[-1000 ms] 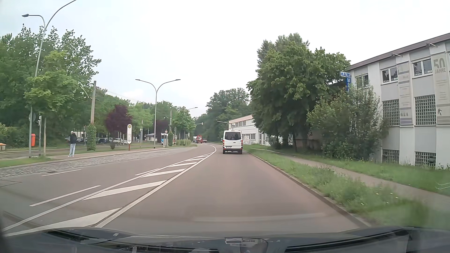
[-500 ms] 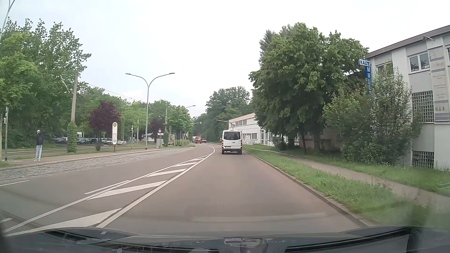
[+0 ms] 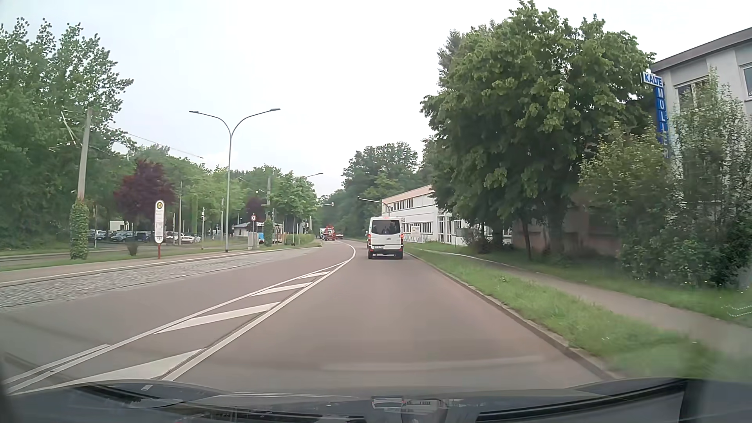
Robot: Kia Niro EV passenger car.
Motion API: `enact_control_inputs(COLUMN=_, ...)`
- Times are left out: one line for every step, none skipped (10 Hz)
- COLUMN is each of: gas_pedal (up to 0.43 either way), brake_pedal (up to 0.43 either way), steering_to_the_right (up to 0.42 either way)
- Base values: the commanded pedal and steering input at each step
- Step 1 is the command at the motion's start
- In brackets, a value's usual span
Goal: Follow the waypoints while adhering to traffic rules and regulations
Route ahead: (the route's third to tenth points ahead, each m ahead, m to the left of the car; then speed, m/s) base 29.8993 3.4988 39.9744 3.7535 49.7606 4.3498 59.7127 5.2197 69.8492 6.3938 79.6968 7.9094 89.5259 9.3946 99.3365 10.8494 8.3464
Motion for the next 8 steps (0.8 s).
enact_control_inputs(gas_pedal=0.028, brake_pedal=0.000, steering_to_the_right=0.003)
enact_control_inputs(gas_pedal=0.028, brake_pedal=0.000, steering_to_the_right=0.003)
enact_control_inputs(gas_pedal=0.028, brake_pedal=0.000, steering_to_the_right=0.003)
enact_control_inputs(gas_pedal=0.028, brake_pedal=0.000, steering_to_the_right=0.002)
enact_control_inputs(gas_pedal=0.028, brake_pedal=0.000, steering_to_the_right=0.002)
enact_control_inputs(gas_pedal=0.028, brake_pedal=0.000, steering_to_the_right=0.001)
enact_control_inputs(gas_pedal=0.028, brake_pedal=0.000, steering_to_the_right=0.000)
enact_control_inputs(gas_pedal=0.028, brake_pedal=0.000, steering_to_the_right=0.000)
